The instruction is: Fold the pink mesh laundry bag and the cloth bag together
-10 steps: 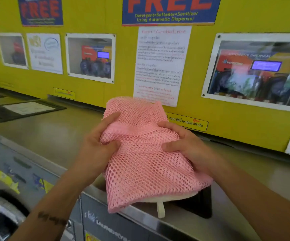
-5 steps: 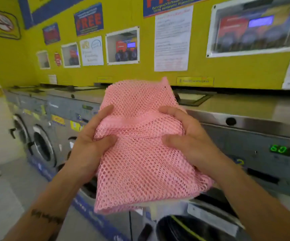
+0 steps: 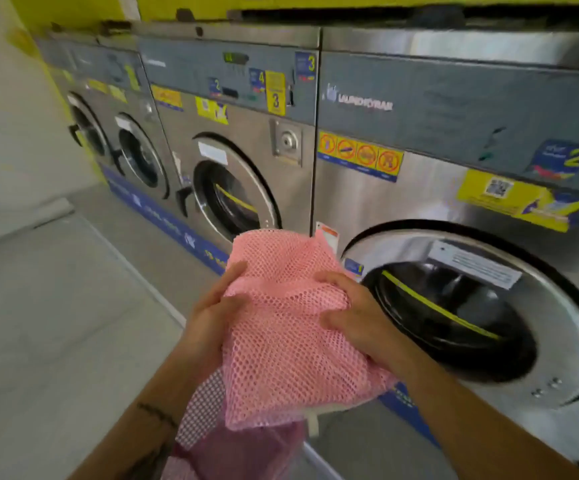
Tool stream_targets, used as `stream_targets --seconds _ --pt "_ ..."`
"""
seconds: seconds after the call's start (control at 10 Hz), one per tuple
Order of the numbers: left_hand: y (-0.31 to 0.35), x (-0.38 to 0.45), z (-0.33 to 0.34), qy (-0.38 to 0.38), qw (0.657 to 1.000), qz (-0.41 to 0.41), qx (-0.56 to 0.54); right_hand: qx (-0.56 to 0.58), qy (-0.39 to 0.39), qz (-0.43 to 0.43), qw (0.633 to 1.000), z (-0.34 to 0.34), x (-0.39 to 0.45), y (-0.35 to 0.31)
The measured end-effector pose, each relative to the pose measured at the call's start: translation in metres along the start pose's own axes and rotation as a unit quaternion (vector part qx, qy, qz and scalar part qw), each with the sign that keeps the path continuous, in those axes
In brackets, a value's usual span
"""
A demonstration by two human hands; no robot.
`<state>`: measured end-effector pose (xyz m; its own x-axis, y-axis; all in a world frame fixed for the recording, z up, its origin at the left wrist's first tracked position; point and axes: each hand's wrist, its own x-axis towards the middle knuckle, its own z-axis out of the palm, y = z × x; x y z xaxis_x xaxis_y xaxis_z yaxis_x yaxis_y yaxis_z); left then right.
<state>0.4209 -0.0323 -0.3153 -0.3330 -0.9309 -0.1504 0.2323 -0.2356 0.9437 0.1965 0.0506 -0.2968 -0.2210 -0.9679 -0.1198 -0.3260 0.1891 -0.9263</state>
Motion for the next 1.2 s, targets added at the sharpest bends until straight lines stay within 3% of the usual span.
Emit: stream_targets --seconds 0.2,0.5,0.7,0.8,0.9,1.0,1.2 --pt "-0.095 0.01 -0.098 0.128 0.983 -0.055 0.123 -0.019 -0.063 0.108 0.992 0.113 0.038 0.072" --pt "-0.274 0.059 -0.249 0.133 0.922 -0.132 0.339 -0.046 -0.12 0.239 0.962 0.296 0.107 0.251" --pt "-0.373 0.07 -0.302 0.09 0.894 -0.156 0.41 -0.049 -0.142 0.277 0.949 0.368 0.12 0.36" --pt "-0.405 0.076 -0.319 0.037 0.876 -0.166 0.451 -0.067 -0.166 0.284 0.942 0.386 0.128 0.397" --pt "-0.449 0.084 -0.345 -0.04 0.833 -0.26 0.487 -0.165 -0.238 0.288 0.913 0.399 0.138 0.448" --pt "-0.467 0.082 -0.361 -0.062 0.819 -0.281 0.497 -0.205 -0.254 0.318 0.89 0.397 0.137 0.47" --pt "-0.433 0.08 -0.337 -0.044 0.813 -0.276 0.511 -0.186 -0.208 0.286 0.917 0.375 0.123 0.454"
